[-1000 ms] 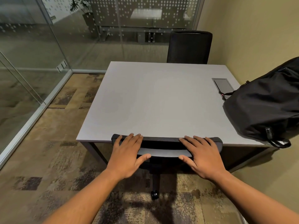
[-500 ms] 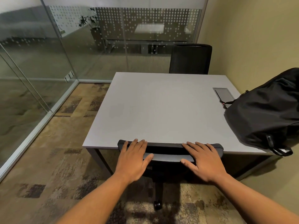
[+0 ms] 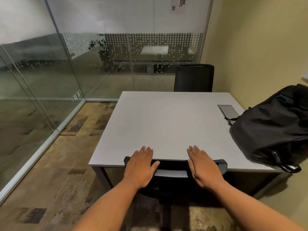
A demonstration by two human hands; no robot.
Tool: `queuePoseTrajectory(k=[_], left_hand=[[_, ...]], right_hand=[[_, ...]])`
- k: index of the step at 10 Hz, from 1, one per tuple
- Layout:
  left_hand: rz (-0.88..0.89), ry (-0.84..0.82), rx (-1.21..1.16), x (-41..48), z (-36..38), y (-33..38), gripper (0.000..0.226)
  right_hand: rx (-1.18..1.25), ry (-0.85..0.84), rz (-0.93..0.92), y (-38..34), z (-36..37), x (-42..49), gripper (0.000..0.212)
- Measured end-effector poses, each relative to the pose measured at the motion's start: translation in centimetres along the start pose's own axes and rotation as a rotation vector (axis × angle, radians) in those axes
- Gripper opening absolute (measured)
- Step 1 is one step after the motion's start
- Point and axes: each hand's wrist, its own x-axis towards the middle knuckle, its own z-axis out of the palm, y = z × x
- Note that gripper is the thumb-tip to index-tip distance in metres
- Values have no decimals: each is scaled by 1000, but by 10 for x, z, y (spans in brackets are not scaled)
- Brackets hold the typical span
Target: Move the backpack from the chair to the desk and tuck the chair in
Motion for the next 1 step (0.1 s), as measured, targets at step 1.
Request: queuePoseTrajectory(k=[1], left_hand=[[46,120,37,11,-22,5,68]], right_hand=[[2,90,-14,-9,-14,16,54]])
